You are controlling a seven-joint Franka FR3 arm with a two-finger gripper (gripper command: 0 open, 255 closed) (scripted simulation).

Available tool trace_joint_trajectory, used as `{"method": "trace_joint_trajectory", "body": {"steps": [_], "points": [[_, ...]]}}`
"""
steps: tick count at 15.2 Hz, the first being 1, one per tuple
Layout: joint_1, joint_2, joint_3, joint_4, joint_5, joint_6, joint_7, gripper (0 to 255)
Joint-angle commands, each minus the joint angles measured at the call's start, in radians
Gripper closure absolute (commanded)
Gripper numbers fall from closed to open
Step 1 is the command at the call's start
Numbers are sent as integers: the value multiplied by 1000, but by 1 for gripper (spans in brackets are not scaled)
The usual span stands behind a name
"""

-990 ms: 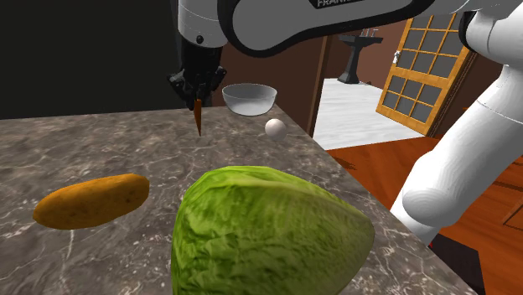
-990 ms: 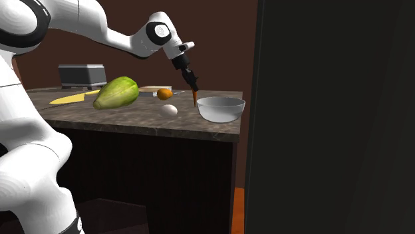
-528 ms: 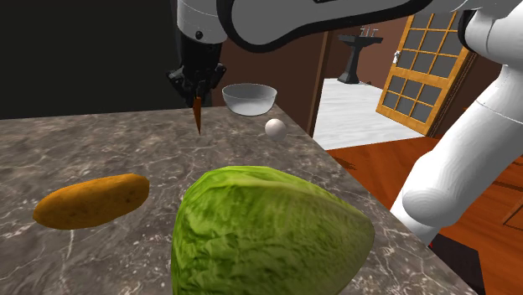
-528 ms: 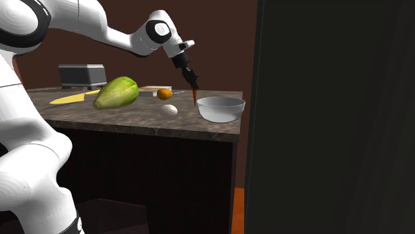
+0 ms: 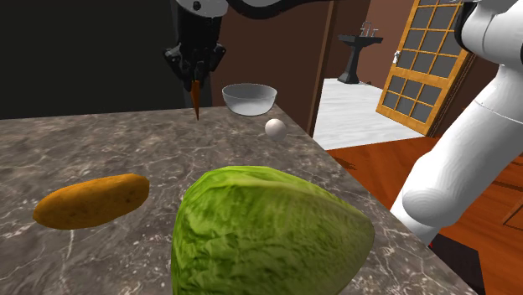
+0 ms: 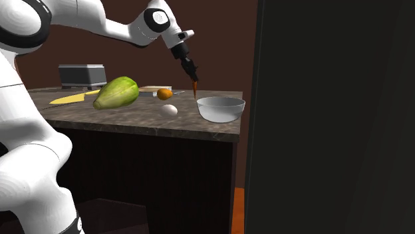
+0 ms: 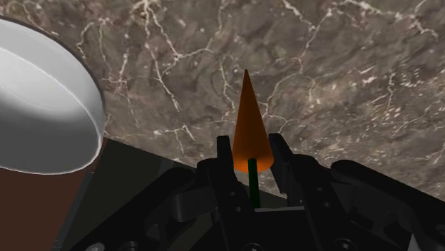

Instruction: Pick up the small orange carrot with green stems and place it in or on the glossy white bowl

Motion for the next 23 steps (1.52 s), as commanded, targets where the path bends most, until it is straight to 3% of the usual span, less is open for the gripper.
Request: {"method": "trace_joint_trajectory", "body": {"steps": [1,17,23], "points": [[-1,11,3,40,-4,-31,-5,255],[8,128,47,373,-75,-276,-18,255],[-63,9,-85,262,49,-215,-201,255]]}}
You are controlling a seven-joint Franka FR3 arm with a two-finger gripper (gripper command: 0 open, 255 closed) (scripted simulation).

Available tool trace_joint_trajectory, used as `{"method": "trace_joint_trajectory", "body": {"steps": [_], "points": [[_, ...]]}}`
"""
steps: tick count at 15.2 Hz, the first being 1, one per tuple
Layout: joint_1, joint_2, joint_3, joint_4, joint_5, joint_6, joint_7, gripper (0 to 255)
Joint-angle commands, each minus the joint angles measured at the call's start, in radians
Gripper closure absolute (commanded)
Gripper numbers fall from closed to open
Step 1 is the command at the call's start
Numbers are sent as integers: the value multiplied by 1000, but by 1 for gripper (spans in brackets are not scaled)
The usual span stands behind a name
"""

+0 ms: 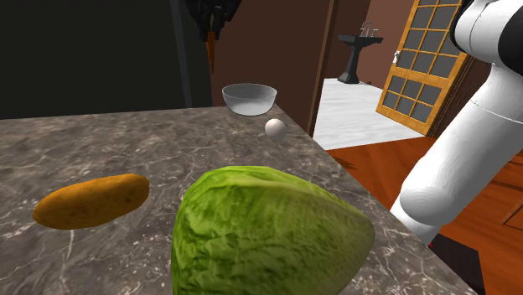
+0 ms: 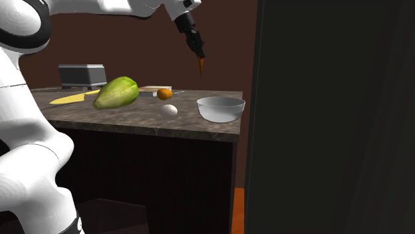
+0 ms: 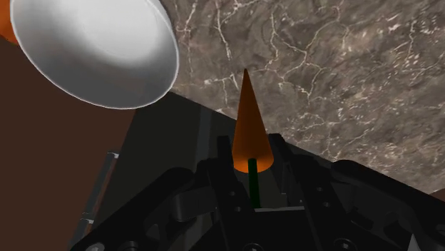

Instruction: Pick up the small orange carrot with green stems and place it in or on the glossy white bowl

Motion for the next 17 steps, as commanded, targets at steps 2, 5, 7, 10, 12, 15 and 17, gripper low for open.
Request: {"method": "trace_joint_trajectory", "body": {"steps": [2,5,7,10,12,15,17], "points": [[-27,-42,-65,-36,47,18,-91,255],[-49,-68,-126,-60,80,32,-173,255],[-64,-78,-165,-69,98,39,-226,255],[-85,-83,-220,-73,121,46,-303,255],[-96,-82,-246,-70,131,48,-340,255],[-95,-105,-251,-138,138,93,-340,255],[-93,-120,-253,-181,142,122,-340,255]]}}
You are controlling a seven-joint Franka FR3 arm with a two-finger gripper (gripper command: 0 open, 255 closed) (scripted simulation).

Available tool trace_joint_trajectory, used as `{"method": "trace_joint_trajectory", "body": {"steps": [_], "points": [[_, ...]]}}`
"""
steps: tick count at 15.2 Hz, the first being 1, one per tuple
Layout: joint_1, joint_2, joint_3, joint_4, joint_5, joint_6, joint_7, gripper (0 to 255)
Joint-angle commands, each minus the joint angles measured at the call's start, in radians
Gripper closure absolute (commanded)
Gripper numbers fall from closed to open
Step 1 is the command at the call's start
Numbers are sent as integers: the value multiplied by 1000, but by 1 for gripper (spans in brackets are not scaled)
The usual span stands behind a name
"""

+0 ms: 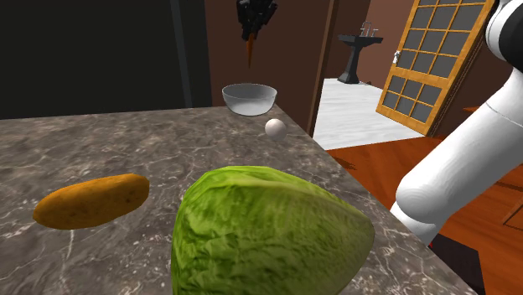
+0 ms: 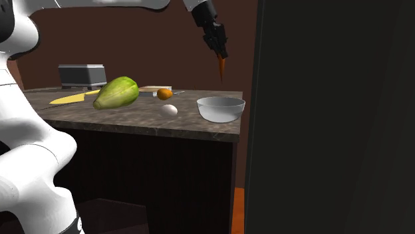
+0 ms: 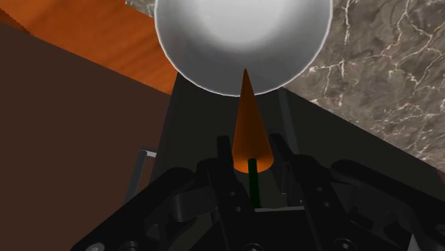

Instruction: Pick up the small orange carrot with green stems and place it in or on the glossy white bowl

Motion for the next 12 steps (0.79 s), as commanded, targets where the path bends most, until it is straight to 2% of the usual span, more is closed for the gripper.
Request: {"method": "trace_joint_trajectory", "body": {"steps": [1,12], "points": [[1,-15,-3,-44,5,30,-1,255],[8,-72,-9,-255,18,187,4,255]]}}
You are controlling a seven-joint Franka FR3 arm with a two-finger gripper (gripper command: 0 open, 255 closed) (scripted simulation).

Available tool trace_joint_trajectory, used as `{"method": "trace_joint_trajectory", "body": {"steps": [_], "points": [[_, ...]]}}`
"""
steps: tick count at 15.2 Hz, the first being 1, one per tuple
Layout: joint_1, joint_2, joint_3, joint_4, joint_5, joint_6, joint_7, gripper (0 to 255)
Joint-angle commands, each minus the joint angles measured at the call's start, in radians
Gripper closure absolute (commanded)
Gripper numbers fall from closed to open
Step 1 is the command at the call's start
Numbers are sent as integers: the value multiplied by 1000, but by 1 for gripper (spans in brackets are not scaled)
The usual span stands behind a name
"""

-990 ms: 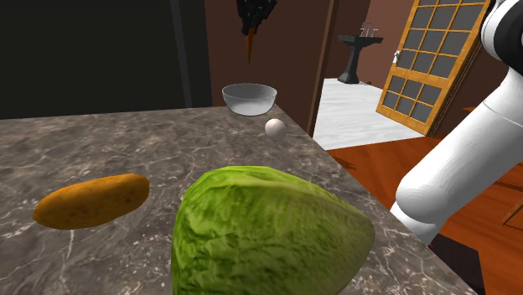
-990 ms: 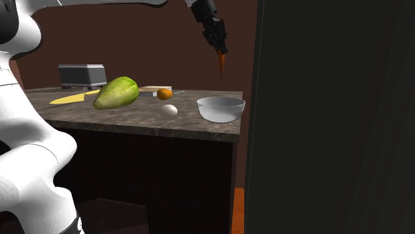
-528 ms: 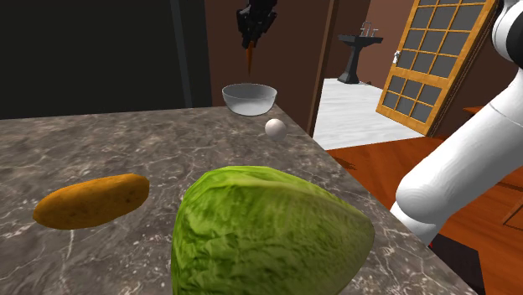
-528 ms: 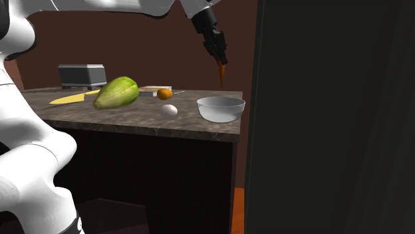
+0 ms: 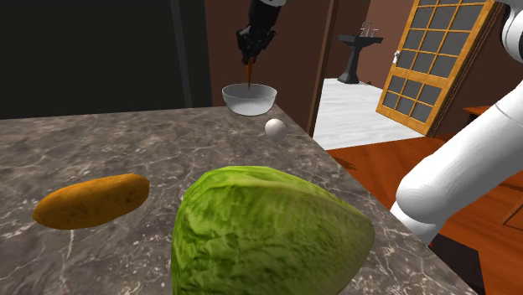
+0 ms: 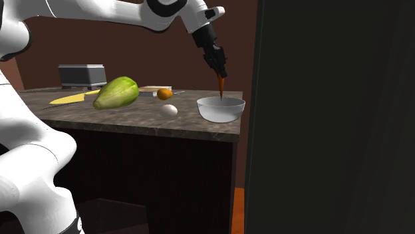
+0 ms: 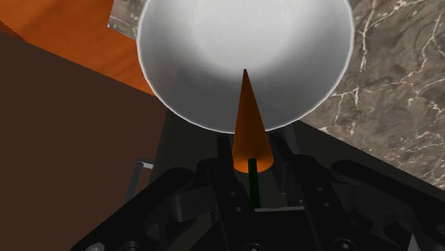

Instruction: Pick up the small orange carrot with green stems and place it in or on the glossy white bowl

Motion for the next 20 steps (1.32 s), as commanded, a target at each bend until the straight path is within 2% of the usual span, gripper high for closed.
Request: {"method": "trace_joint_trajectory", "body": {"steps": [1,8,9,14,18,20], "points": [[0,-7,-2,-20,2,14,-2,255],[0,-6,-2,-19,2,14,-2,255],[0,-6,-2,-19,2,14,-2,0],[0,-6,-2,-19,2,14,-2,0],[4,-33,-5,76,11,-107,-8,0],[4,-34,-5,75,11,-107,-8,0]]}}
